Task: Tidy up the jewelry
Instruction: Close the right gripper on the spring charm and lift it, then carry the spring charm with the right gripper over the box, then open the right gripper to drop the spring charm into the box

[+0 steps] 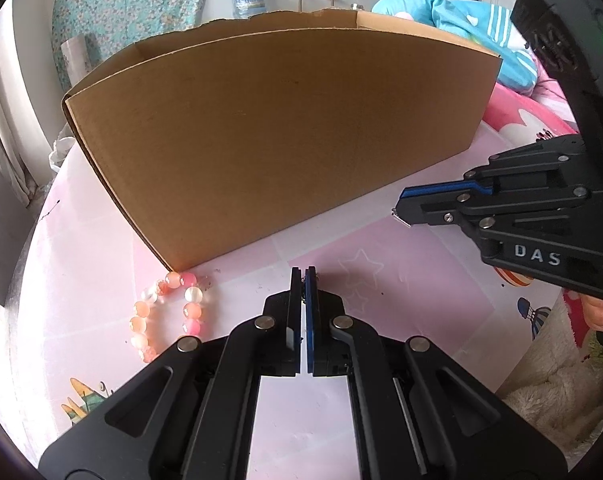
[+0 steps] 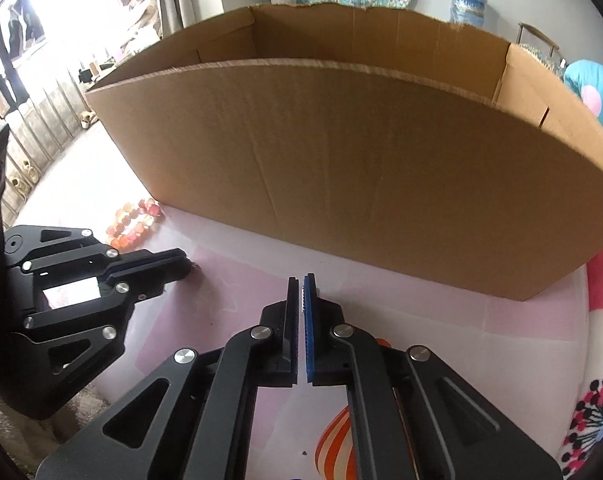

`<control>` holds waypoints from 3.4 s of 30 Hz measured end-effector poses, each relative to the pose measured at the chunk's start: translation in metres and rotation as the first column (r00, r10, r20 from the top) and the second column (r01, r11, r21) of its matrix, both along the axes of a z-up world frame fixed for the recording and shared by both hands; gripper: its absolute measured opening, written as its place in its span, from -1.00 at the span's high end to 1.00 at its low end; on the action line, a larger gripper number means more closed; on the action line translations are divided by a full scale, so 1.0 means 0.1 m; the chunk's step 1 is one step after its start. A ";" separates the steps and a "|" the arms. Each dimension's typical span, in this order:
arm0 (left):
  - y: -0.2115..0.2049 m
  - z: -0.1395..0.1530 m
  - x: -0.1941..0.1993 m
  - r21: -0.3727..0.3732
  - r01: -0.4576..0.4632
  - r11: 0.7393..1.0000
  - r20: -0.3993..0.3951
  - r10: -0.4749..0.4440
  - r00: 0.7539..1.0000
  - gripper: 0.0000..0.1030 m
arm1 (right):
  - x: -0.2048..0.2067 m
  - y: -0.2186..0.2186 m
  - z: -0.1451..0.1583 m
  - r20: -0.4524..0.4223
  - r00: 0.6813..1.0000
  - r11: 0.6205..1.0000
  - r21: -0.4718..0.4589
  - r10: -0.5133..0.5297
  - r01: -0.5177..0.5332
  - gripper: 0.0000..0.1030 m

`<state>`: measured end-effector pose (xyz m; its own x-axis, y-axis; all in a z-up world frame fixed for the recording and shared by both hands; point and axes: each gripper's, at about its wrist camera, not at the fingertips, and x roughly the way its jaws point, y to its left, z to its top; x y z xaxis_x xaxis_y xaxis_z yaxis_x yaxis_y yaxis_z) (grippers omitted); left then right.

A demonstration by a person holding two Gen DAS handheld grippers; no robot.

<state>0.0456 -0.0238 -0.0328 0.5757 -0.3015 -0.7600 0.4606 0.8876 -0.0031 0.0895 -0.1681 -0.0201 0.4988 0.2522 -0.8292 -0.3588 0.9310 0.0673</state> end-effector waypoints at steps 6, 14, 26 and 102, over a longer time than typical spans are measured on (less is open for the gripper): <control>0.05 -0.01 0.00 -0.010 0.001 1.000 0.003 -0.001 1.000 0.98 | -0.02 0.01 0.00 -0.012 1.000 1.000 -0.014 -0.010 0.009 0.94; 0.07 0.00 0.00 -0.015 0.001 1.000 0.002 -0.001 1.000 0.98 | 0.05 0.02 -0.08 -0.032 0.999 0.999 -0.031 -0.027 0.026 0.45; 0.16 -0.01 0.01 -0.030 -0.006 1.000 0.003 0.007 1.000 0.98 | 0.09 0.11 -0.14 -0.054 0.998 1.000 -0.018 0.008 -0.009 0.90; -0.62 0.71 1.45 -0.293 0.021 0.956 -0.295 -0.111 0.949 0.87 | 2.07 -0.44 0.60 -0.212 0.967 0.990 0.018 0.142 -0.142 0.91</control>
